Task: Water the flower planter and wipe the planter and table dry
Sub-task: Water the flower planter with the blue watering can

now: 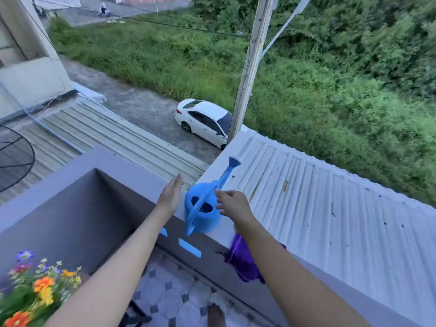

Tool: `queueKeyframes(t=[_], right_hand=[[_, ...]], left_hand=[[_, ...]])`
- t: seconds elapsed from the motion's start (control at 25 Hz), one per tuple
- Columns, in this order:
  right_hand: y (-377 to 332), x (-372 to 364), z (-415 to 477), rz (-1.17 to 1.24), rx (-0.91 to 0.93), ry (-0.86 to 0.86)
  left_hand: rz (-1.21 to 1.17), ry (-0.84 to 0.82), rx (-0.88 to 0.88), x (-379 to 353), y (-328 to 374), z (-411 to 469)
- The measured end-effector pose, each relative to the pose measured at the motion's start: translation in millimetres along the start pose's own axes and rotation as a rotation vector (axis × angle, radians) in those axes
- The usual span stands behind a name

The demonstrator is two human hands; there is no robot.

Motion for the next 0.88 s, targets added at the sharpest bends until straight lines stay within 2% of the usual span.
queueKeyframes(t=[0.2,0.36,0.48,0.68,0.88], right_hand=[[13,-26,18,0.214,-0.259,-0.138],[1,-41,23,0.315,-0.308,-0.212],[1,-45,24,0.271,-0.271,-0.272],[-4,-48,14,0.119,-0.144,-0.405],[-19,-57,-34,-0.050,0.006,-0.601]], left_hand=[[-0.078,-0.034,0.167,-20,-23,17],[-0.172,-0.043,0.255,-35,-42,20],[-0.238,-0.012,0.289,-43,-53,13],[-0.241,0.170,0.236,-30,-66,-18],[-0.300,0.371,0.179,14,-65,-91]])
Point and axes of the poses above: each hand's wrist, its own z-axis towards the middle knuckle, its own x-axis out of the back of the hand, y = z × x, the point moved 1 cm from there along z, towards the middle knuckle, and after that the axes turned 15 degrees about y, right-handed, at the moved point
